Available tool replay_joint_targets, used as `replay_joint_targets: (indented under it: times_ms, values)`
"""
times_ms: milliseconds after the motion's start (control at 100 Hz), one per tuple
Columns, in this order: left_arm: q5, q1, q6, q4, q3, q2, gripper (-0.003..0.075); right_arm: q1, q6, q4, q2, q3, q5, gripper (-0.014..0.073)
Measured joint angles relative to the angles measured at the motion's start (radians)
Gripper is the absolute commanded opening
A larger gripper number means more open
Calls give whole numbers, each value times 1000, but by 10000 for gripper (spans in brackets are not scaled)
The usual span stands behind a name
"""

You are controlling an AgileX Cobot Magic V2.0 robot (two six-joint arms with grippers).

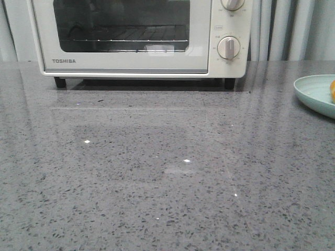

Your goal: Put bread in oven

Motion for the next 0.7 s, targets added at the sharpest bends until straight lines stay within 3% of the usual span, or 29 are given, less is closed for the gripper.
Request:
replay_joint_targets:
  times_ms: [240,510,580,700]
  values:
    - [-226,0,0,0,0,0,-21,0,0,0,0,0,-351,-67]
    - [-361,0,0,0,0,0,-22,0,6,0,-2,0,-673,-67]
    - [-390,0,0,0,0,0,-22,0,64,0,-4,0,-705,-67]
    - [-426,0,0,0,0,0,-22,0,273,0,-4,0,-750,-67]
